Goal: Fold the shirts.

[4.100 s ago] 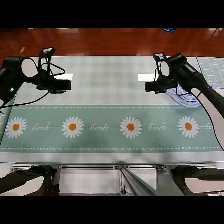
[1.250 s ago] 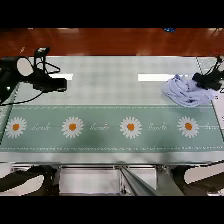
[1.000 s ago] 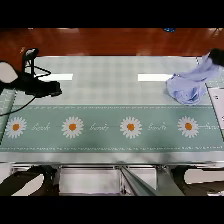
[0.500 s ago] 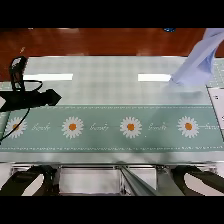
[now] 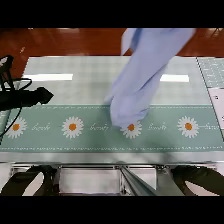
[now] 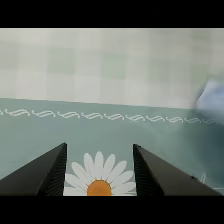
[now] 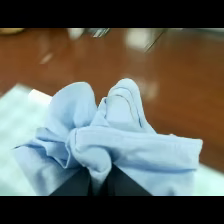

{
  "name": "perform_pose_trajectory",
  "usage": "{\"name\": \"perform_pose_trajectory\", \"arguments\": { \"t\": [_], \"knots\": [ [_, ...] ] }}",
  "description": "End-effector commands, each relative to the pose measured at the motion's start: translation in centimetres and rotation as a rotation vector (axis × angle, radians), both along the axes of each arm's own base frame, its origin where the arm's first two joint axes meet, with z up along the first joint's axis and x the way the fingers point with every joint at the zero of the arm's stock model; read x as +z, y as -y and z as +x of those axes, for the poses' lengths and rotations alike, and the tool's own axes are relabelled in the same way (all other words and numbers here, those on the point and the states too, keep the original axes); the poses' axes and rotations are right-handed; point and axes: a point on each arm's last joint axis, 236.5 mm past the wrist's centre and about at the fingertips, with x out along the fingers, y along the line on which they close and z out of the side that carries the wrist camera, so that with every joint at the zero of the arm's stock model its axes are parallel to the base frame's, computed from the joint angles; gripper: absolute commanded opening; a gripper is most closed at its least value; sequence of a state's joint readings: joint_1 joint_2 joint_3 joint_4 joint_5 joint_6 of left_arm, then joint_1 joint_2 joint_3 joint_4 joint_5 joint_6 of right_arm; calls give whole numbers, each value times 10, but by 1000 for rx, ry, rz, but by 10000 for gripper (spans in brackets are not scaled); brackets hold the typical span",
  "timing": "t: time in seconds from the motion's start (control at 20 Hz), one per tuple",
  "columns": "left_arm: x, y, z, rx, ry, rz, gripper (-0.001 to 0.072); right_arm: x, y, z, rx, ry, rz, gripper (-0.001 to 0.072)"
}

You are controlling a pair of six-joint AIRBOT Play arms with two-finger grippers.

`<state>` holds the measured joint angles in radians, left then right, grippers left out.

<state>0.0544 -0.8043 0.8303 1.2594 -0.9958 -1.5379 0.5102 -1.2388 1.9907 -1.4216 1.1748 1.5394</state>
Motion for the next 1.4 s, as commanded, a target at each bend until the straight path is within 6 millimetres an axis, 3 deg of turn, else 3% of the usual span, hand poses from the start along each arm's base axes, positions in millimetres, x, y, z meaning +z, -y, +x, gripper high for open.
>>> {"name": "perform_pose_trajectory", "arguments": {
  "t": [0.0,0.1,0.2,0.3,0.4,0.45,0.5,0.55,0.6,0.7,0.85,0.95,1.05,1.15,1.25,1.35],
  "knots": [
    [3,-16,0,32,-3,4,507,-102,-101,-28,217,-239,-152,29],
    [3,-31,-3,73,-14,7,507,-170,-154,-37,297,-351,-234,29],
    [1,-46,-7,107,-32,10,507,-238,-193,-50,352,-474,-297,29],
    [0,-54,-8,133,-36,10,507,-294,-214,-58,350,-575,-341,29],
    [1,-57,-7,140,-30,13,507,-333,-230,-69,365,-672,-340,30],
    [1,-56,-6,140,-27,13,507,-346,-235,-74,349,-735,-320,90],
    [1,-57,-6,140,-29,13,507,-352,-233,-73,327,-753,-326,309],
    [0,-57,-6,140,-30,14,507,-350,-224,-64,311,-722,-356,407],
    [0,-57,-6,140,-30,14,507,-338,-210,-51,278,-678,-376,408],
    [0,-57,-6,139,-32,14,507,-288,-155,-8,143,-537,-419,408],
    [-3,-56,-8,137,-42,11,507,-214,-28,40,-138,-467,-408,407],
    [-12,-53,-14,132,-75,2,507,-205,52,42,-284,-500,-358,406],
    [-26,-44,-23,119,-120,-34,507,-225,112,24,-398,-535,-265,406],
    [-43,-16,-35,51,-162,-133,507,-269,152,-12,-491,-590,-105,404],
    [-61,19,-47,-27,-197,-261,507,-326,176,-61,-586,-696,66,404],
    [-83,40,-55,-41,-256,-356,507,-377,179,-110,-627,-823,194,404]
  ]
}}
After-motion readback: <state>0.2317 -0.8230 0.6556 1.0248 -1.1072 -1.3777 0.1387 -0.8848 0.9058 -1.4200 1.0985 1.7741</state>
